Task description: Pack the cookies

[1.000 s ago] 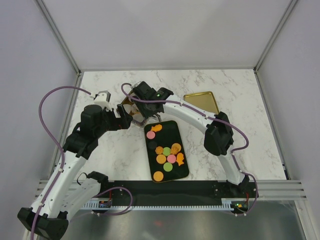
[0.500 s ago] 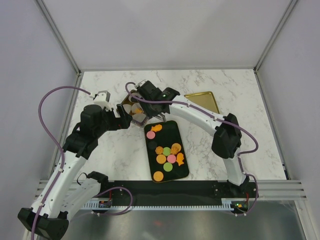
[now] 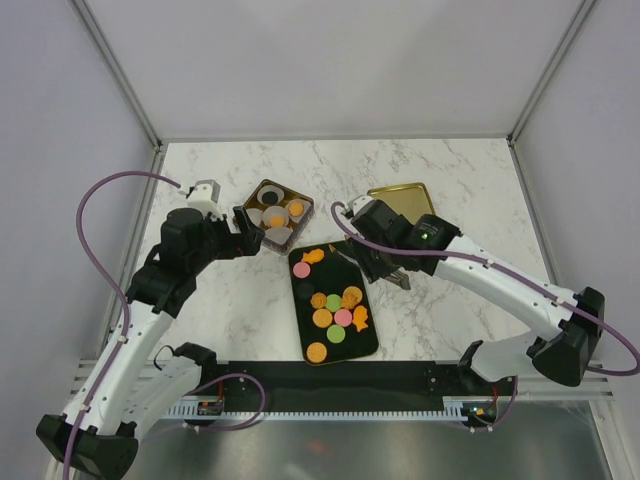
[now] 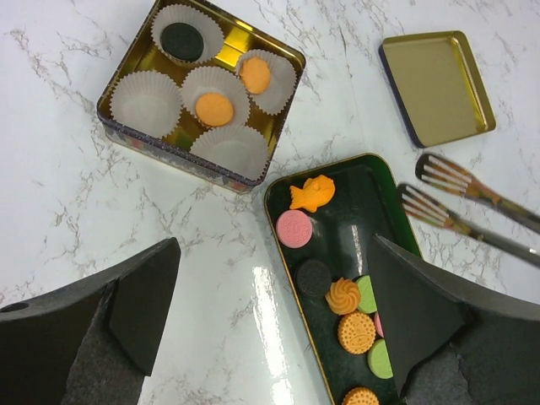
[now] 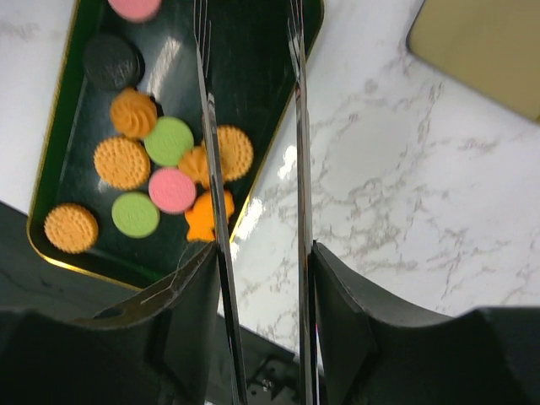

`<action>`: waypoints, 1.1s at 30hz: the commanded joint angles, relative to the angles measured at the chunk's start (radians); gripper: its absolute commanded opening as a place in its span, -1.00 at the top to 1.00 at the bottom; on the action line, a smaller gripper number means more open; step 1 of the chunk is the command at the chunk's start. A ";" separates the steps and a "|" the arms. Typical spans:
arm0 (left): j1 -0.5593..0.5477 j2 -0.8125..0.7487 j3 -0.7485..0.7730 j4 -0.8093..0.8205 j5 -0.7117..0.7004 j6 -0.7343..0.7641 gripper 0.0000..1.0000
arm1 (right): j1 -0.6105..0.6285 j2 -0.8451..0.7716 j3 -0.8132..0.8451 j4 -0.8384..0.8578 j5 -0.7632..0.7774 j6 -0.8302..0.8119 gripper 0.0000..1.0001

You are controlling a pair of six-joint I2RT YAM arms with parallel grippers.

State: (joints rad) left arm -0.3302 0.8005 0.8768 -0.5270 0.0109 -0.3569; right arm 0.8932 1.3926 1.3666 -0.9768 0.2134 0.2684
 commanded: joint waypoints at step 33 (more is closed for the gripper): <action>0.025 0.008 -0.002 0.038 0.051 0.001 -0.99 | 0.199 -0.047 -0.184 -0.138 -0.006 0.069 -0.09</action>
State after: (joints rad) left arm -0.3107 0.8070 0.8768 -0.5217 0.0376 -0.3569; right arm 1.0828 1.3384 1.1870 -1.1088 0.1707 0.3267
